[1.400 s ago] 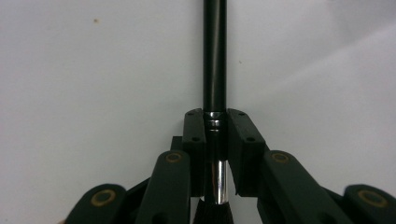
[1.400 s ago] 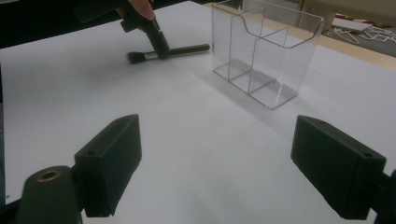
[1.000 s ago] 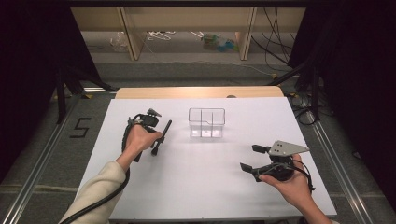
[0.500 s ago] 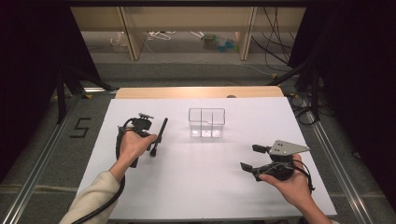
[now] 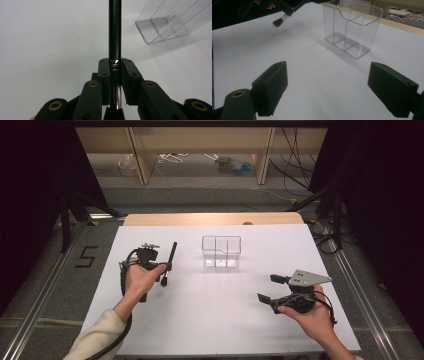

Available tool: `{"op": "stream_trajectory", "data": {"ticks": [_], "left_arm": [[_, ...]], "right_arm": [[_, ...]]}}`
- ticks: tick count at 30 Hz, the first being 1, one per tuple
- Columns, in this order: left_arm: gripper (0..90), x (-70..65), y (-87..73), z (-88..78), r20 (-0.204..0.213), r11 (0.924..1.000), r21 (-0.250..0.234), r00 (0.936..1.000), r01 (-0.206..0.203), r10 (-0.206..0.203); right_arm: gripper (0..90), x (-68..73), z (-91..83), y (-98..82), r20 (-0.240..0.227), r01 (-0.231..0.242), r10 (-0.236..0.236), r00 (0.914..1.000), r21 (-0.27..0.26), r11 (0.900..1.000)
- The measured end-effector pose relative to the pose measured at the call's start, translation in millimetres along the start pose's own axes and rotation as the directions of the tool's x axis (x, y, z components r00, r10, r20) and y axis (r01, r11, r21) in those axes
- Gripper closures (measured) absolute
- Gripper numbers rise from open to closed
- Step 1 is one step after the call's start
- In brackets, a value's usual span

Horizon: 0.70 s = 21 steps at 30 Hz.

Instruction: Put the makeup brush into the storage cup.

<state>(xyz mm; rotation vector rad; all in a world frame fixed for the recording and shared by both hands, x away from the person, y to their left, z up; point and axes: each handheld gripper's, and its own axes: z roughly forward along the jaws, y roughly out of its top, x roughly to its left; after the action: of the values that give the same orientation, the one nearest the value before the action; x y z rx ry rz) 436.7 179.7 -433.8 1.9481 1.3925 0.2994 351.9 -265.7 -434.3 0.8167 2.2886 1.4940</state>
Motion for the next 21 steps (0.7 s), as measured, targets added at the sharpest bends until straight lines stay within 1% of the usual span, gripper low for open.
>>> {"op": "stream_trajectory", "data": {"ticks": [2,3,4,5,6,7,9,10,11,12,13,14,15,16,18,19,20,21], "left_arm": [[77.8,-0.4,-1.5,-2.3,-0.004,0.9998,-0.019,1.0,-0.009,0.009],[77.8,-0.4,-1.5,-2.3,-0.004,0.9998,-0.019,1.0,-0.009,0.009],[77.8,-1.2,-2.4,-3.2,-0.002,0.9996,-0.027,1.0,-0.009,0.009],[77.8,-2.0,-3.4,-3.8,0.001,0.9992,-0.038,1.0,-0.005,0.005],[77.8,-2.2,-4.5,-5.3,0.005,0.999,-0.044,0.9999,-0.01,0.01],[77.8,-3.5,-6.1,-6.2,0.013,0.9974,-0.072,0.9999,-0.002,0.003],[77.8,-4.6,-7.7,-7.1,0.01,0.9947,-0.103,0.9999,-0.003,0.004],[77.8,-6.2,-8.9,-6.6,0.0,0.991,-0.134,1.0,0.005,-0.005],[77.7,-6.2,-8.9,-6.6,0.0,0.991,-0.134,1.0,0.005,-0.005],[77.7,-7.1,-10.1,-6.2,-0.006,0.988,-0.154,1.0,0.007,-0.008],[77.7,-6.8,-12.5,-6.8,-0.002,0.9873,-0.159,1.0,-0.01,0.01],[77.7,-6.8,-12.5,-6.8,-0.002,0.9873,-0.159,1.0,-0.01,0.01],[77.7,-8.2,-13.9,-5.9,0.004,0.9853,-0.171,1.0,0.003,-0.002],[77.7,-9.1,-15.6,-5.9,0.002,0.9839,-0.178,0.9999,-0.014,0.014],[77.7,-13.0,-17.0,-5.8,0.0,0.9805,-0.196,0.9999,-0.011,0.011],[77.7,-13.0,-17.0,-5.8,0.0,0.9805,-0.196,0.9999,-0.011,0.011],[77.7,-14.9,-17.4,-6.1,-0.002,0.9777,-0.209,0.9998,-0.02,0.02],[77.7,-16.4,-17.9,-6.3,0.002,0.9761,-0.217,0.9999,-0.016,0.016]], "right_arm": [[17.0,-0.1,-1.4,0.5,0.013,0.007,-0.008,0.9999,0.011,1.0],[17.0,-0.1,-1.4,0.5,0.013,0.007,-0.008,0.9999,0.011,1.0],[16.8,0.4,-3.5,1.4,0.017,0.003,-0.004,0.9998,0.034,0.999],[16.8,0.4,-3.5,1.4,0.017,0.003,-0.004,0.9998,0.034,0.999],[16.8,0.2,-2.2,0.9,0.013,0.007,-0.007,0.9999,0.01,1.0],[16.7,0.2,-2.3,0.9,0.012,0.007,-0.007,0.9999,0.01,1.0],[16.7,0.1,-2.3,1.0,0.013,0.008,-0.008,0.9999,0.009,1.0],[16.7,0.0,-2.2,1.0,0.013,0.008,-0.008,0.9999,0.008,1.0],[16.7,0.0,-2.2,1.0,0.013,0.008,-0.008,0.9999,0.008,1.0],[16.6,-0.1,-2.1,0.9,0.015,0.009,-0.009,0.9998,0.009,1.0],[16.6,0.0,-2.1,0.9,0.014,0.009,-0.009,0.9999,0.009,1.0],[16.6,-0.1,-2.1,0.9,0.015,0.01,-0.01,0.9998,0.008,1.0],[16.5,0.1,-2.0,0.9,0.013,0.009,-0.009,0.9999,0.008,1.0],[16.4,0.0,-1.9,0.9,0.013,0.011,-0.011,0.9999,0.009,1.0],[16.3,0.1,-1.8,0.9,0.012,0.012,-0.012,0.9998,0.008,1.0],[16.3,0.1,-1.8,0.9,0.012,0.012,-0.012,0.9998,0.008,1.0],[16.2,0.1,-1.4,0.8,0.013,0.012,-0.013,0.9998,0.005,1.0],[16.2,0.0,-1.3,0.8,0.014,0.014,-0.014,0.9998,0.005,1.0]]}}
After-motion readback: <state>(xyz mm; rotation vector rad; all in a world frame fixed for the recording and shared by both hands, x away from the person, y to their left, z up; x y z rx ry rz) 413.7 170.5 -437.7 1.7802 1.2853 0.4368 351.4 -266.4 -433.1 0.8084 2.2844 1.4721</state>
